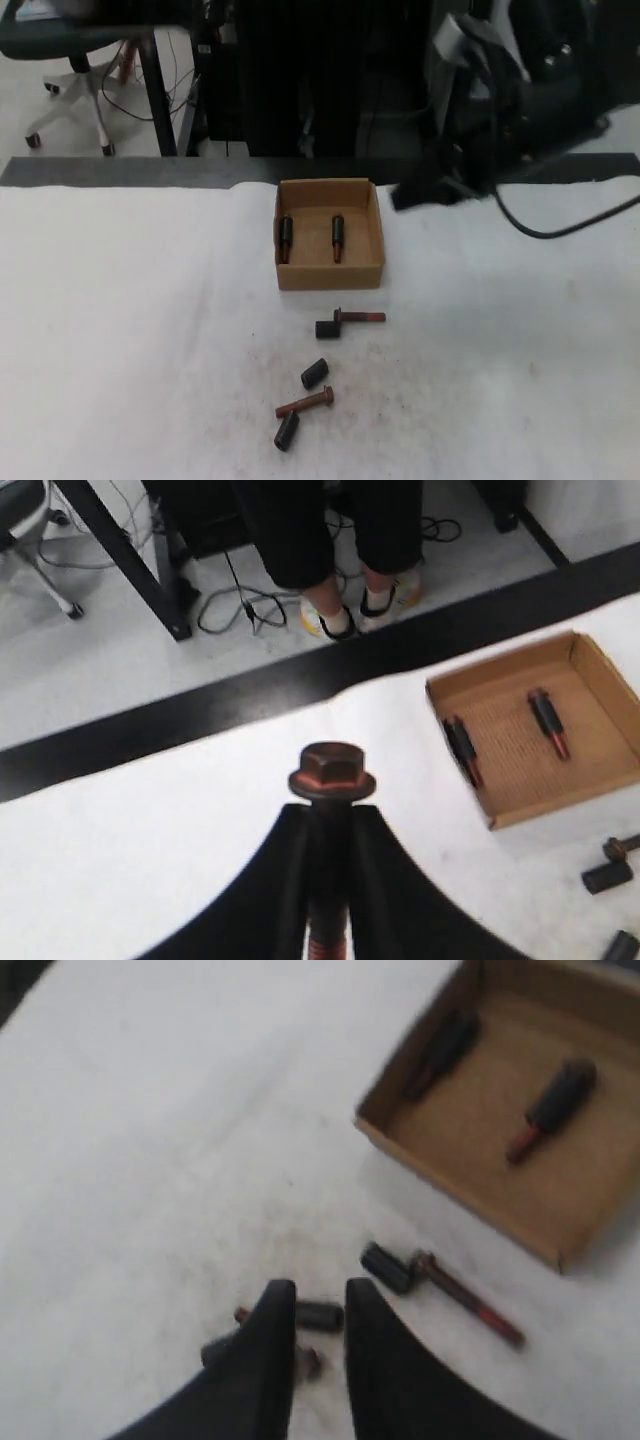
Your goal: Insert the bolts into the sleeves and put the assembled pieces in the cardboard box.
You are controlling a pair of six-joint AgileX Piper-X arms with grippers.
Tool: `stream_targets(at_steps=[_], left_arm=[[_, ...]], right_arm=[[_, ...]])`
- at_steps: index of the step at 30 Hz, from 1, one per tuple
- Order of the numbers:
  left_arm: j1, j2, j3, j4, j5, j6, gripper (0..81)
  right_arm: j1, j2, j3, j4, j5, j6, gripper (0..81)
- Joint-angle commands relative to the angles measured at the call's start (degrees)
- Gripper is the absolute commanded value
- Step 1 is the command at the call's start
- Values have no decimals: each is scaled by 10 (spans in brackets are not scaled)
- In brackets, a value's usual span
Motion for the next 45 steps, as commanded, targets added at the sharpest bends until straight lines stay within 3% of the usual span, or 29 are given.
stream_targets(at_steps=[1,6,10,15,21,27,33,45], left_arm=[[7,-25,47,-23,54,-17,2],[7,-97,172,-119,136,-58,2],[7,-134,223,-147,155,-74,2],[7,-148,235,-143,155,-45,2],[7,-148,235,-145,153,-31,2],[7,-148,235,-136,153,-21,2],[7,-147,235,-88,111,24,2],[7,-147,235,-73,108,34,2]], right_arm=[[41,-2,-3,-124,-9,-5,175],[71,36,-15,-148,-2,-66,230],[79,78,-27,-106,73,-163,337],[95,125,-57,-43,165,-290,317],[130,176,-113,-13,219,-390,297],[148,226,-157,12,219,-390,297],[149,267,-164,39,219,-416,297],[149,282,-162,57,223,-442,297]])
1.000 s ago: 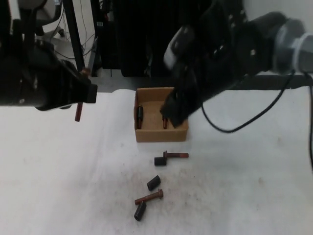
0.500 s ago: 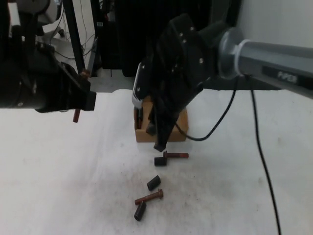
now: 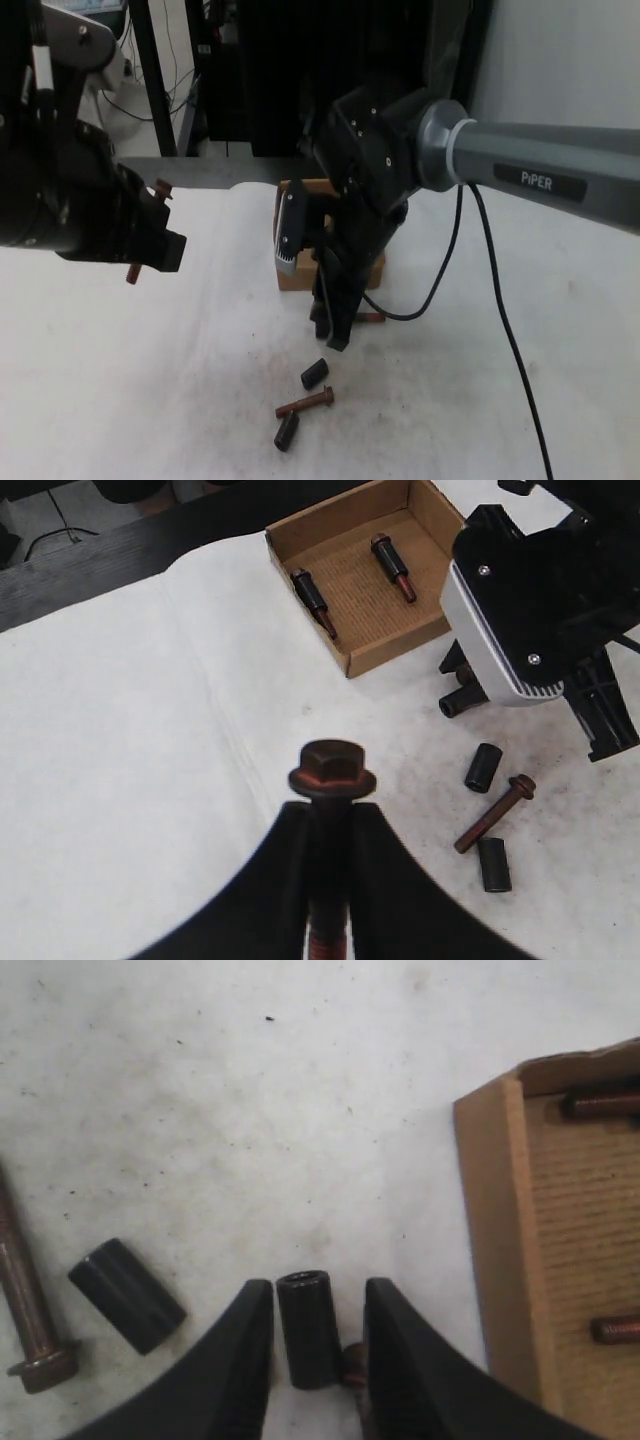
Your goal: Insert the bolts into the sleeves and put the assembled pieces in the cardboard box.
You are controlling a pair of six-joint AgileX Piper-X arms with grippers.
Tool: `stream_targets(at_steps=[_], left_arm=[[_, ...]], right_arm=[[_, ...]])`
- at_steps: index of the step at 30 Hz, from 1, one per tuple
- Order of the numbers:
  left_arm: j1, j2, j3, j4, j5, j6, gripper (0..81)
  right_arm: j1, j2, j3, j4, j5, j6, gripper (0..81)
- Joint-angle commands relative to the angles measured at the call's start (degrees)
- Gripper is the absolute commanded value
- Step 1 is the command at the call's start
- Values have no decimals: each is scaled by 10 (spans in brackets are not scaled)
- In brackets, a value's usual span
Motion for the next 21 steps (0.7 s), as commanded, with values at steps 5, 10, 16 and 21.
stream_targets(at_steps=[5,10,16,21], left_arm=[[2,-5,-1,-5,-3,4,2],[2,-5,-1,-5,-3,4,2],[2,-5,-1,-5,-3,4,2],[2,-5,-1,-5,-3,4,2]], right_arm=[[-4,17,-5,19,1,-16,297],[-4,23,-5,14,1,-29,297],[-6,31,-5,12,1,-30,297],[-8,41,-5,12,1,-36,297]])
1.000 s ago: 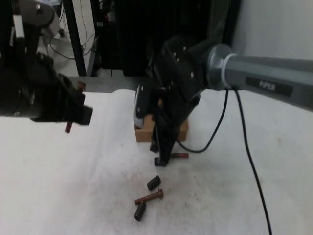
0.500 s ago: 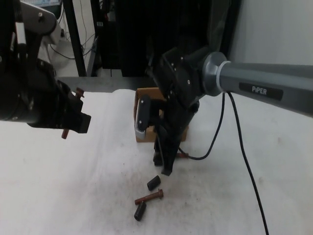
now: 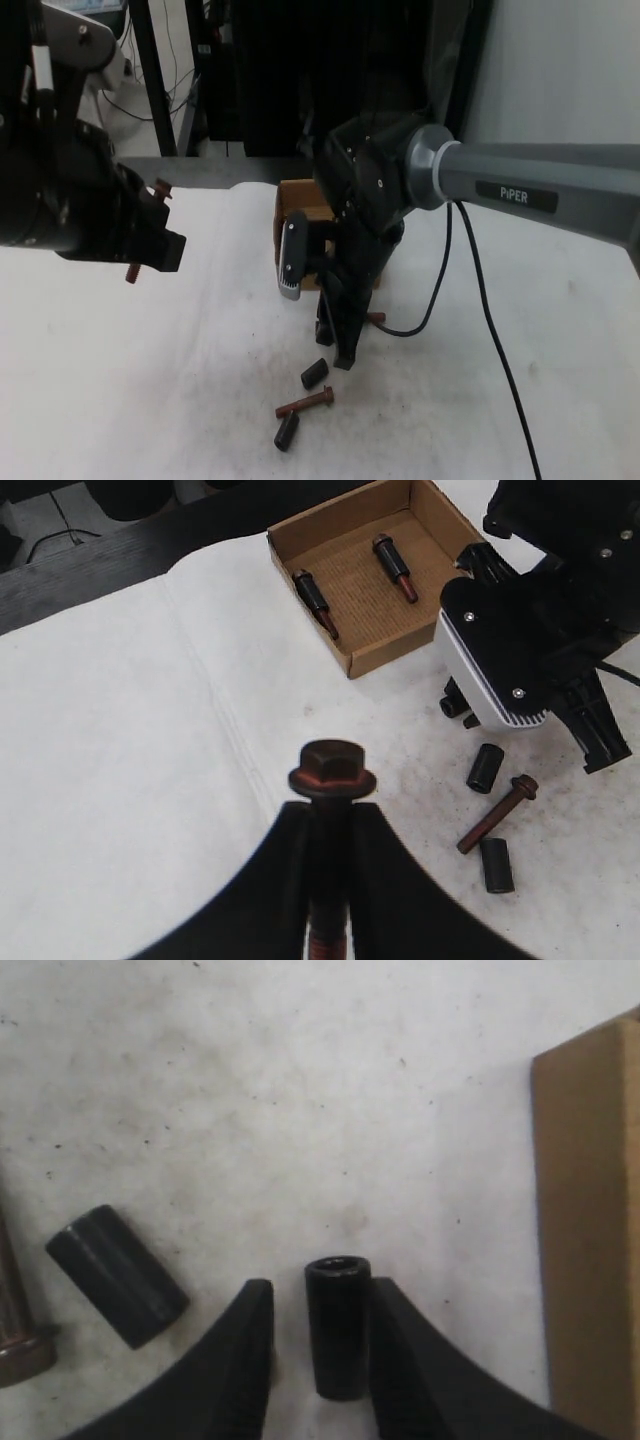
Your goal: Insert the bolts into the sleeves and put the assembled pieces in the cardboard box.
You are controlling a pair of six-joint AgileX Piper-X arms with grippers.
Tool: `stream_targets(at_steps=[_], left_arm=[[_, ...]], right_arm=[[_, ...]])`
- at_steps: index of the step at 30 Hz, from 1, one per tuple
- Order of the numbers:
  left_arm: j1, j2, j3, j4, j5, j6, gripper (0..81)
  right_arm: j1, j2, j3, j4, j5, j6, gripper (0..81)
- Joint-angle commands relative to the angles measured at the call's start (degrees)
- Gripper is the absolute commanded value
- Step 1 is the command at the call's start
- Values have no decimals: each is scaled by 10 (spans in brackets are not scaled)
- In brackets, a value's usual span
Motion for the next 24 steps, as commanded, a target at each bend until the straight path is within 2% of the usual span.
stream_targets(at_steps=[1,12,24], left_arm=[[2,-5,-1,-4,-2,3,2],[2,-5,-1,-4,-2,3,2],[2,-5,-1,-22,-2,2,2]], right_arm=[[-4,4,-3,2,0,-10,297],[-25,4,-3,-6,0,-13,297],[-25,13,-3,0,-15,-13,297]])
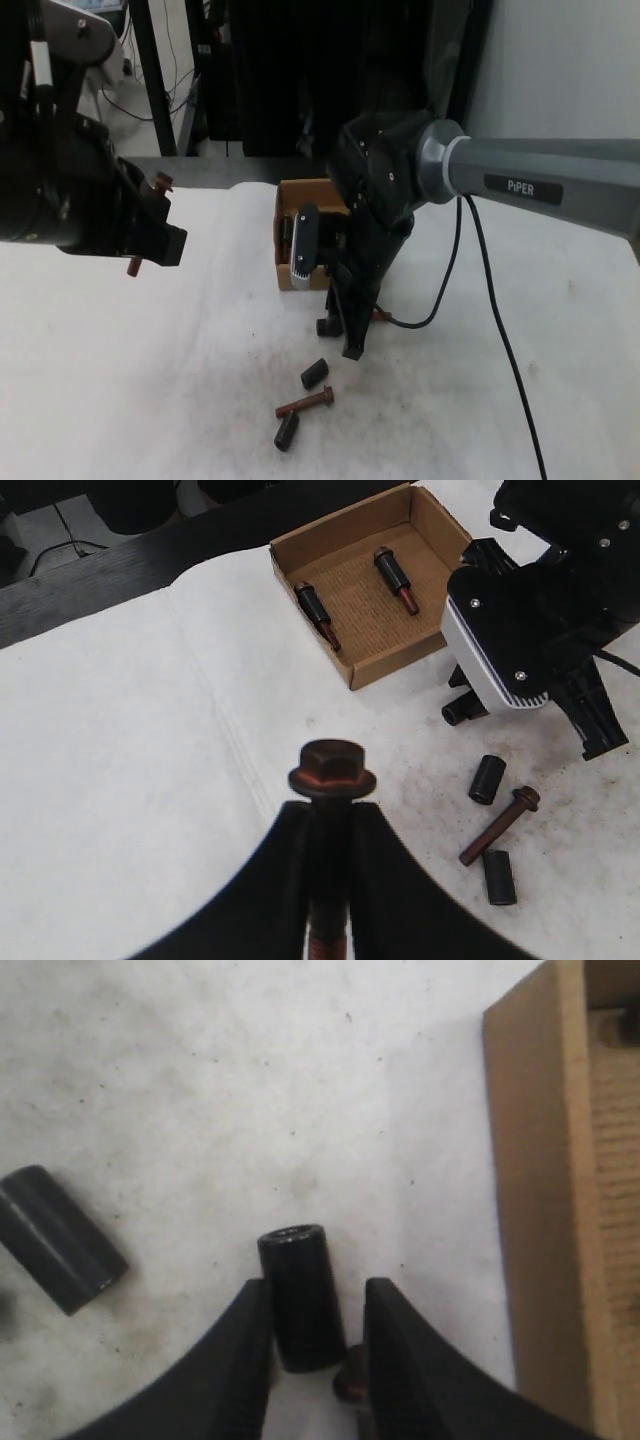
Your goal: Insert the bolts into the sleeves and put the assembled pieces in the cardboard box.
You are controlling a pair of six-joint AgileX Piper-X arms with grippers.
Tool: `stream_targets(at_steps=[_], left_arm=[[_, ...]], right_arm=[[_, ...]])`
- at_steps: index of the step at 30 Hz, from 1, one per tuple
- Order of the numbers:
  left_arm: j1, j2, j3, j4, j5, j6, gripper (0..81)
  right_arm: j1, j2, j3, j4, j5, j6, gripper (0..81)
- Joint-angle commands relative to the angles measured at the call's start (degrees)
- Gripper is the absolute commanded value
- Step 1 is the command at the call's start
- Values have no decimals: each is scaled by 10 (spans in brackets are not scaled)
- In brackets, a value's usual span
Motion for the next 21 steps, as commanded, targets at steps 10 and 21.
stream_targets(at_steps=[10,21], left_arm=[[2,-5,-1,-11,-2,2,2],[2,-5,-1,-7,-2,2,2]], right_arm=[[9,18,-2,5,-13,-4,297],[23,29,-2,8,-17,-1,275]])
